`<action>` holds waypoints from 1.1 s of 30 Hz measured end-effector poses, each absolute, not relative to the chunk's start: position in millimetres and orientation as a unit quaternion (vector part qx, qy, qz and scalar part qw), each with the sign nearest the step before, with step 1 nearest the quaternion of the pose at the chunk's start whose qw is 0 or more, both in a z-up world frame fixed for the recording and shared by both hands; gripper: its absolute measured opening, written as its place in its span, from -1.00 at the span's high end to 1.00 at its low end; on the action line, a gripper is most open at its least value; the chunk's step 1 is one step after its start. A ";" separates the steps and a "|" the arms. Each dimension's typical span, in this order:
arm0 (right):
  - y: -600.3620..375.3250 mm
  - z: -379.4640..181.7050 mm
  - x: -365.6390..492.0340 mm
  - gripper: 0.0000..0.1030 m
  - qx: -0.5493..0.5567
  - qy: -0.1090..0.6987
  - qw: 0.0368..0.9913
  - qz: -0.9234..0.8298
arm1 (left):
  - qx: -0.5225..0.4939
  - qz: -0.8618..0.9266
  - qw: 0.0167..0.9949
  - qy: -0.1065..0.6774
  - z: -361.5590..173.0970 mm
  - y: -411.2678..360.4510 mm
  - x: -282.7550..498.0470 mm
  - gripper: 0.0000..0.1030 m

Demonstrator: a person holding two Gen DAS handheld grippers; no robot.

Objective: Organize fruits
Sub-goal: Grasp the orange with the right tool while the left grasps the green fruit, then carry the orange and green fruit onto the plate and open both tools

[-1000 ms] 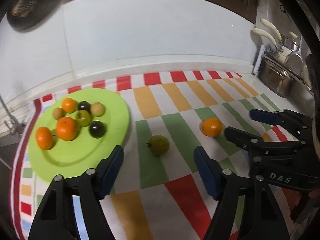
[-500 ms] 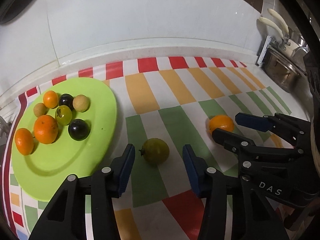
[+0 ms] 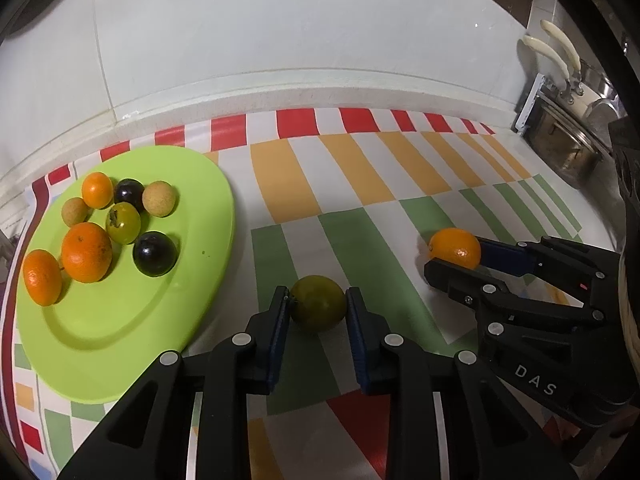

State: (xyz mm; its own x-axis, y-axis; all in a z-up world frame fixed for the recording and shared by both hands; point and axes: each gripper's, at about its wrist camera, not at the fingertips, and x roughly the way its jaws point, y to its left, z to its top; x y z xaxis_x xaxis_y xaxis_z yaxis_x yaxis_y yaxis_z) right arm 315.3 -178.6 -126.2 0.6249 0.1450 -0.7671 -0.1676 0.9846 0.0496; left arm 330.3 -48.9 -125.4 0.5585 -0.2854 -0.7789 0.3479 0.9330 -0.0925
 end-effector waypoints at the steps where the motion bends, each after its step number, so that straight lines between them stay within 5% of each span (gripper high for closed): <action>1: -177.7 -124.3 313.8 0.33 -0.014 0.423 0.902 0.087 | 0.036 -0.180 0.883 0.432 -123.4 -47.9 328.3 0.46; 33: -134.0 -29.2 227.5 0.33 -0.025 0.315 0.937 0.148 | 0.011 -0.134 0.931 0.338 -28.8 14.3 236.9 0.46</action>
